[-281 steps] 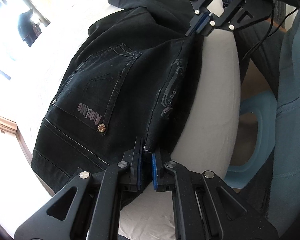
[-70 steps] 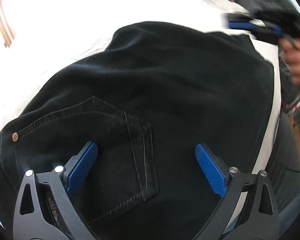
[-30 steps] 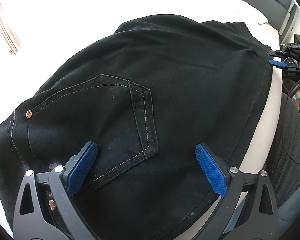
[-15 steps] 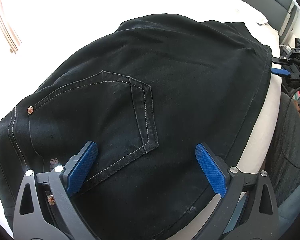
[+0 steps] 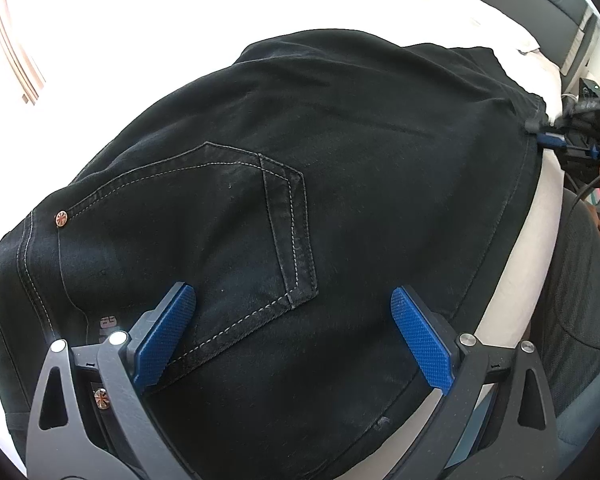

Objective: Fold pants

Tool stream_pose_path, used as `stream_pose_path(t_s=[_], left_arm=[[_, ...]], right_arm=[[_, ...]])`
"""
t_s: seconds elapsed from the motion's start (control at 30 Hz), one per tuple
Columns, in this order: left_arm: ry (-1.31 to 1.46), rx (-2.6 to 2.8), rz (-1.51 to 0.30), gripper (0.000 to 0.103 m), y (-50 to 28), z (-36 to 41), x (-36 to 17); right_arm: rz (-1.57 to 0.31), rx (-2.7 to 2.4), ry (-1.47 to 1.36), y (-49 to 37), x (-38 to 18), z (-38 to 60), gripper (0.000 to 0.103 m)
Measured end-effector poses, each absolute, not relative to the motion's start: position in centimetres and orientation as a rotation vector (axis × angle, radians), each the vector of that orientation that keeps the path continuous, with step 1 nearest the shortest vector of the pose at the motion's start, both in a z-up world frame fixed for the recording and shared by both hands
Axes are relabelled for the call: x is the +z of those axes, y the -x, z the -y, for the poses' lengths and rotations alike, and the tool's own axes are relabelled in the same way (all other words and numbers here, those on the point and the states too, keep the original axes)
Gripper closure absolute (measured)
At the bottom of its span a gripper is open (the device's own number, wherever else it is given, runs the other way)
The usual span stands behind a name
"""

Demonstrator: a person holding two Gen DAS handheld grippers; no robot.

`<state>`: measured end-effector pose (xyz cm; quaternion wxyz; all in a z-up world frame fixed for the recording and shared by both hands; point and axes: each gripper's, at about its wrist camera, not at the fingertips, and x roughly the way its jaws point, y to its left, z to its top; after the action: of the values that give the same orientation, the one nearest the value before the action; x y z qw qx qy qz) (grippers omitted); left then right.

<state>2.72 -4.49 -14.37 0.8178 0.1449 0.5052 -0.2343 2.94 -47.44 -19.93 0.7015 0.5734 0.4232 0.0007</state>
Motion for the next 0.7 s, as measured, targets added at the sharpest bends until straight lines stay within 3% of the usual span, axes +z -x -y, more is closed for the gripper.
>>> stream_pose_path(t_s=[0.7], left_arm=[[-0.357,-0.517,-1.102,0.003,-2.9,5.1,-14.3]], right_arm=[[-0.859,-0.061,-1.324,1.2,-21.6,47.3,0.100]])
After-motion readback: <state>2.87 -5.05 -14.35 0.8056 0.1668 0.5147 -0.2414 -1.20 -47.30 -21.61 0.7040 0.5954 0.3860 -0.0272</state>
